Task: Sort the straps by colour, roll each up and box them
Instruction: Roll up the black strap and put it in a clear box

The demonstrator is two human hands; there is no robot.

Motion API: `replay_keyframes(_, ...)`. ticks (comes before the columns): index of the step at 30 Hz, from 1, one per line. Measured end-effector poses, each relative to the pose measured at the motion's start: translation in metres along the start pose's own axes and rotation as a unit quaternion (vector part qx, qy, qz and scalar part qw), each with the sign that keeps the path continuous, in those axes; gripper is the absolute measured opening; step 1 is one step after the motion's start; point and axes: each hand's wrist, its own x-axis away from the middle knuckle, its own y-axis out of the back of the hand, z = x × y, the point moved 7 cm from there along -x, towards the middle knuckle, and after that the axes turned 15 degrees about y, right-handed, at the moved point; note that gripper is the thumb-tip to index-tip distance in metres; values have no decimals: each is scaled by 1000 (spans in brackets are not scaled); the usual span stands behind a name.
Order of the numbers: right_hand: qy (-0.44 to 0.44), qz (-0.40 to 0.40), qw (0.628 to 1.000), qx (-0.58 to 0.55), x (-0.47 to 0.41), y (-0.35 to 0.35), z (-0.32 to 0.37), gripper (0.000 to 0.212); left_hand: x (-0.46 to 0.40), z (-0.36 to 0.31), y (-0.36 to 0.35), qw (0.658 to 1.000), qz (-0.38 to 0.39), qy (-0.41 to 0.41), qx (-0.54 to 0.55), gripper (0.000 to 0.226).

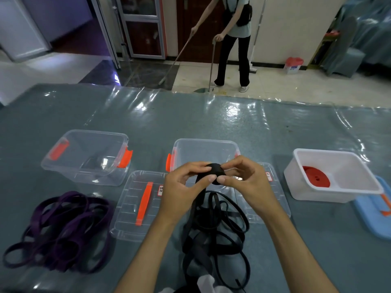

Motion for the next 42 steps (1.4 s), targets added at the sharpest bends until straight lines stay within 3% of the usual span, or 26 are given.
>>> replay_keyframes(6,7,-60,994,-96,7,-7,2,24,-4,-10,1,999,-1,-9,-34,33)
replay_keyframes(15,7,-24,998,-55,-8,0,22,38,-3,-16,-5,999,10,48,18,34)
replay_keyframes(18,21,-60,994,-91,-8,-9,26,27,-6,-26,-1,1000,4,21,-1,33)
replay_keyframes(23,8,-113,985,-133,-1,-20,23,34,-8,-34,6,1000,6,6,-16,34)
replay_keyframes(30,23,-32,999,-26,-25,-10,47,20,-7,-36,8,999,-23,-4,26,26)
replay_keyframes(36,17,-60,995,-81,-28,-12,37,18,-13,-31,1,998,-12,30,58,43)
replay_keyframes(42,-1,-40,995,-91,-32,-9,29,25,-17,-35,7,998,-26,22,60,27)
